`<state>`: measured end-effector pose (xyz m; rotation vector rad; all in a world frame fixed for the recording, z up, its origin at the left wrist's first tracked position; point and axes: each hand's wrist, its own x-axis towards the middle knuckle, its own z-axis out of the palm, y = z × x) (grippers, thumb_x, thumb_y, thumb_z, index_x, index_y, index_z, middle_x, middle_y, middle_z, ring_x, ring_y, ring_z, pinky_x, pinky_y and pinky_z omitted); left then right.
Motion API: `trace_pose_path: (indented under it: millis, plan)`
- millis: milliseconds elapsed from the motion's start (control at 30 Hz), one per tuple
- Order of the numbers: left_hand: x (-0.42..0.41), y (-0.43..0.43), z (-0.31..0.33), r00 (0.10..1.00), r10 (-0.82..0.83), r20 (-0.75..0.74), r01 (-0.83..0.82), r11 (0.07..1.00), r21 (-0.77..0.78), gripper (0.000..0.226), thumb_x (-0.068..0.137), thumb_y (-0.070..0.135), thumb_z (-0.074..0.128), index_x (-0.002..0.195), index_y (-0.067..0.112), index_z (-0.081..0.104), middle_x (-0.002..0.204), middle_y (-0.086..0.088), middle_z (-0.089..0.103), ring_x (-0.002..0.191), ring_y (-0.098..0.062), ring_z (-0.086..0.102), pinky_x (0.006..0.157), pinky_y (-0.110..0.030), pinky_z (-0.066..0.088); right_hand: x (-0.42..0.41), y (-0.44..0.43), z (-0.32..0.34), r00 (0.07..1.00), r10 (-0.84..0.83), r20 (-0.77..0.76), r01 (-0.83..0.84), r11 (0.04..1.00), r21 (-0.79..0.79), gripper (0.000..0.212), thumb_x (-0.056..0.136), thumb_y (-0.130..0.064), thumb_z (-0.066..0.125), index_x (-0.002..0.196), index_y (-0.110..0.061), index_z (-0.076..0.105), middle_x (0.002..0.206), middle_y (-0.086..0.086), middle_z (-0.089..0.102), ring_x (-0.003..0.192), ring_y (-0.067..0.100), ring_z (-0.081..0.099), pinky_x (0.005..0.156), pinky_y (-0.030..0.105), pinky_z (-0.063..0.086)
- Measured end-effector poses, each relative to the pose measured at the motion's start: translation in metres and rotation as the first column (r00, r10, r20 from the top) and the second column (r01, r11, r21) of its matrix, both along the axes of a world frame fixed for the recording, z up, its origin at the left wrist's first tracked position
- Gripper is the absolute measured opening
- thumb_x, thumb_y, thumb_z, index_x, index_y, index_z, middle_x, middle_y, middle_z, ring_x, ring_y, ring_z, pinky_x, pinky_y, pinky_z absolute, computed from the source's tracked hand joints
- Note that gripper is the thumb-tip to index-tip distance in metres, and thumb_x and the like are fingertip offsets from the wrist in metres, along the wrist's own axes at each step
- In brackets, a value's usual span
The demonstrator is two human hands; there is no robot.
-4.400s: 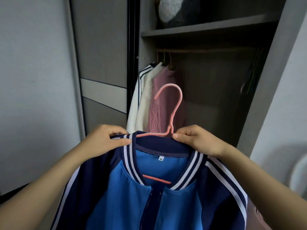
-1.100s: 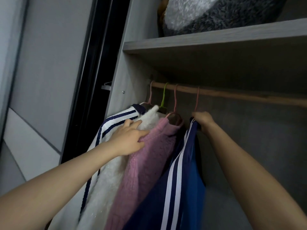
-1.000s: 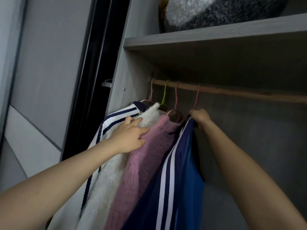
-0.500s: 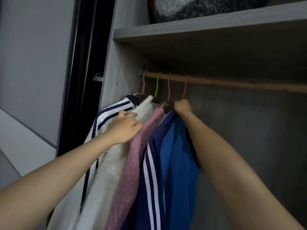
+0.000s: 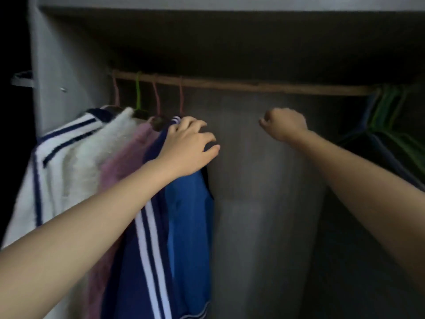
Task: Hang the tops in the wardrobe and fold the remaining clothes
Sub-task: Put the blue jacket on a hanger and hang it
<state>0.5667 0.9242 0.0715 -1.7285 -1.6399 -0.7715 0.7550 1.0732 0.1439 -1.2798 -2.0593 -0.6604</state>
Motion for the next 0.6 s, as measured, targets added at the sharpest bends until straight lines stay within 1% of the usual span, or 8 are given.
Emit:
trace_pose_path:
  millis: [67, 133, 200, 267, 367, 467, 533, 600]
  plan:
    - [0.018, 0.019, -0.005, 0.997, -0.048, 0.063, 0.052, 0.997, -0.052, 0.038, 0.093, 0.044, 0.042, 0.119, 0.024, 0.062, 0.142, -0.006, 0.041, 0.132, -0.023, 0.025, 0.1, -0.039, 0.024, 0.048, -0.013, -0.001, 0.994, -0.109, 0.02, 0.107, 0.989, 0.102, 0.035, 0.094, -0.036, 0.041, 0.101, -0.007, 0.06, 0.107, 0.02, 0.063, 0.097, 0.036, 0.06, 0.068, 0.034, 0.038]
    - [0.042, 0.038, -0.013, 0.983, -0.124, 0.134, 0.137, 0.986, -0.094, 0.036, 0.095, 0.042, 0.043, 0.119, 0.024, 0.063, 0.14, -0.006, 0.042, 0.13, -0.024, 0.026, 0.099, -0.037, 0.025, 0.095, -0.029, -0.011, 0.972, -0.219, 0.083, 0.203, 0.965, 0.167, 0.031, 0.094, -0.03, 0.043, 0.104, -0.004, 0.057, 0.108, 0.02, 0.061, 0.101, 0.036, 0.056, 0.066, 0.034, 0.033]
    - [0.065, 0.054, -0.02, 0.974, -0.174, 0.144, 0.192, 0.973, -0.126, 0.036, 0.095, 0.044, 0.043, 0.118, 0.025, 0.063, 0.14, -0.006, 0.042, 0.13, -0.023, 0.028, 0.099, -0.036, 0.027, 0.136, -0.044, -0.025, 0.926, -0.345, 0.15, 0.31, 0.926, 0.215, 0.029, 0.095, -0.026, 0.043, 0.109, -0.002, 0.054, 0.111, 0.02, 0.057, 0.106, 0.036, 0.052, 0.065, 0.034, 0.031]
    - [0.085, 0.065, -0.024, 0.97, -0.205, 0.133, 0.223, 0.964, -0.146, 0.038, 0.095, 0.047, 0.042, 0.117, 0.026, 0.064, 0.14, -0.006, 0.042, 0.13, -0.022, 0.028, 0.1, -0.034, 0.027, 0.165, -0.057, -0.037, 0.858, -0.461, 0.228, 0.399, 0.876, 0.27, 0.027, 0.096, -0.021, 0.041, 0.113, -0.003, 0.051, 0.114, 0.018, 0.054, 0.108, 0.035, 0.048, 0.066, 0.035, 0.034]
    - [0.108, 0.073, -0.028, 0.956, -0.257, 0.141, 0.278, 0.948, -0.157, 0.04, 0.094, 0.049, 0.041, 0.116, 0.025, 0.064, 0.14, -0.006, 0.042, 0.131, -0.022, 0.028, 0.1, -0.033, 0.027, 0.188, -0.071, -0.053, 0.754, -0.562, 0.339, 0.511, 0.827, 0.234, 0.027, 0.097, -0.022, 0.039, 0.118, -0.006, 0.048, 0.12, 0.016, 0.051, 0.111, 0.034, 0.048, 0.075, 0.038, 0.042]
    - [0.126, 0.076, -0.035, 0.943, -0.295, 0.154, 0.32, 0.93, -0.181, 0.04, 0.095, 0.049, 0.04, 0.117, 0.026, 0.064, 0.142, -0.005, 0.04, 0.132, -0.021, 0.026, 0.101, -0.034, 0.026, 0.199, -0.072, -0.063, 0.668, -0.618, 0.415, 0.617, 0.771, 0.156, 0.031, 0.096, -0.02, 0.043, 0.124, -0.009, 0.046, 0.123, 0.012, 0.053, 0.112, 0.03, 0.054, 0.075, 0.032, 0.044]
    - [0.132, 0.077, -0.038, 0.937, -0.31, 0.163, 0.339, 0.92, -0.2, 0.041, 0.095, 0.05, 0.039, 0.117, 0.026, 0.063, 0.143, -0.005, 0.039, 0.133, -0.021, 0.025, 0.102, -0.035, 0.025, 0.204, -0.07, -0.061, 0.63, -0.631, 0.453, 0.648, 0.748, 0.142, 0.032, 0.094, -0.013, 0.044, 0.125, -0.01, 0.049, 0.122, 0.008, 0.057, 0.11, 0.026, 0.058, 0.076, 0.029, 0.044]
    - [0.133, 0.078, -0.041, 0.938, -0.308, 0.159, 0.337, 0.918, -0.207, 0.041, 0.095, 0.05, 0.039, 0.118, 0.026, 0.063, 0.143, -0.005, 0.039, 0.133, -0.021, 0.025, 0.102, -0.036, 0.025, 0.207, -0.071, -0.053, 0.611, -0.65, 0.451, 0.677, 0.725, 0.127, 0.03, 0.094, -0.008, 0.042, 0.12, -0.013, 0.057, 0.12, 0.006, 0.062, 0.11, 0.025, 0.06, 0.078, 0.03, 0.045]
